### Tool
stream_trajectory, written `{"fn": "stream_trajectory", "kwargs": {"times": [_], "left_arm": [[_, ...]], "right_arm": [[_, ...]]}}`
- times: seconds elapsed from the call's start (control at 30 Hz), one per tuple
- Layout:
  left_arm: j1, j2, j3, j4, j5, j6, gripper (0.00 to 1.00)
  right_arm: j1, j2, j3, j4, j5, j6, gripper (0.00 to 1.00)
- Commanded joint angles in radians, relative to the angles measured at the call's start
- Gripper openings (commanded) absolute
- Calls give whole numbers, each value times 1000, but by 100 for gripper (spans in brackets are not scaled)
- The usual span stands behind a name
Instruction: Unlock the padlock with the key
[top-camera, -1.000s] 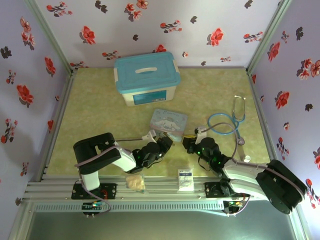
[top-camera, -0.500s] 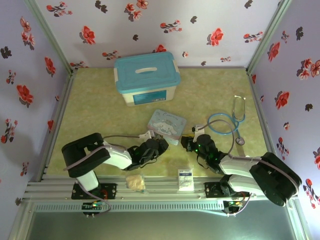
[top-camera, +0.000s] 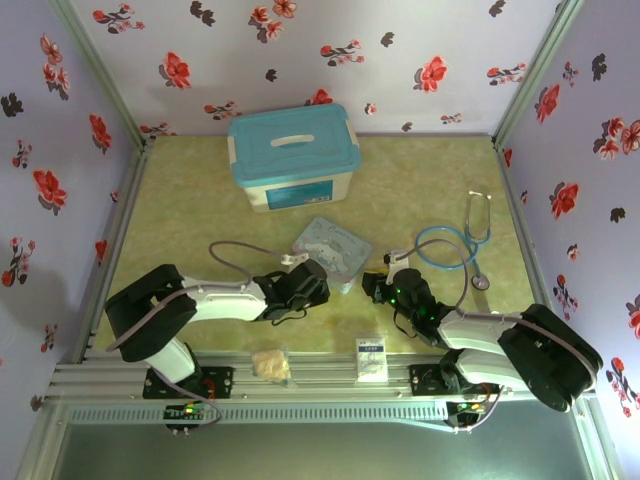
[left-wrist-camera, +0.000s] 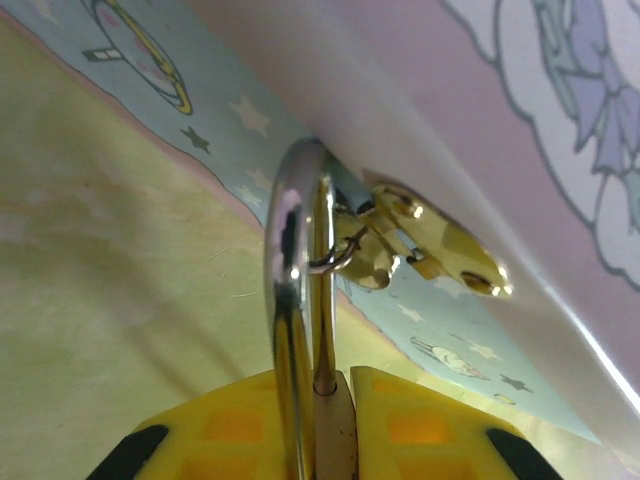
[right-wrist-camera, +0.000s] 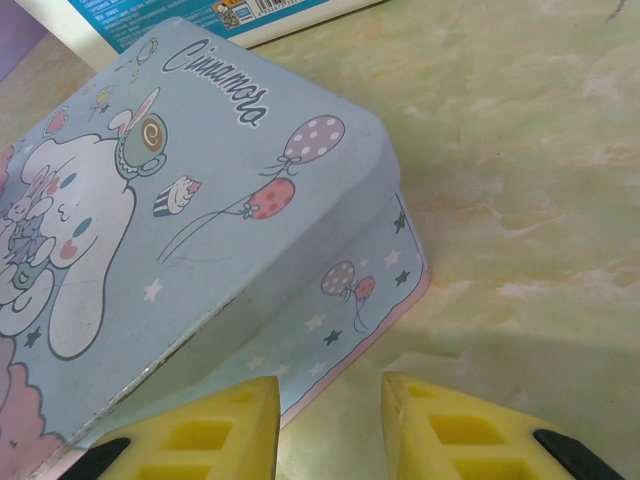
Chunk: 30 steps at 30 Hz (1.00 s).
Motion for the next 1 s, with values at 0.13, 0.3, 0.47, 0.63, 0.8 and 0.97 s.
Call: {"fn": "stream_trajectory", "kwargs": {"times": [0.13, 0.3, 0.47, 0.63, 0.8, 0.97], "left_arm": [[-3, 53, 123, -356, -43, 145, 11], [-19, 85, 182, -458, -96, 170, 14], [-28, 100, 203, -484, -113, 183, 17], [-44, 124, 256, -569, -192, 212, 19], [-82, 174, 342, -682, -269, 224, 21], [-124, 207, 395, -753, -344, 221, 24]], "right_arm": [[-4, -5, 4, 4, 24, -27, 32], [-4, 10, 11, -10, 34, -28, 32], [-4, 39, 10, 24, 16, -21, 32], [-5, 64, 15, 39, 12, -18, 32], [-5, 81, 17, 50, 9, -16, 32], [-4, 83, 15, 50, 16, -15, 32]]}}
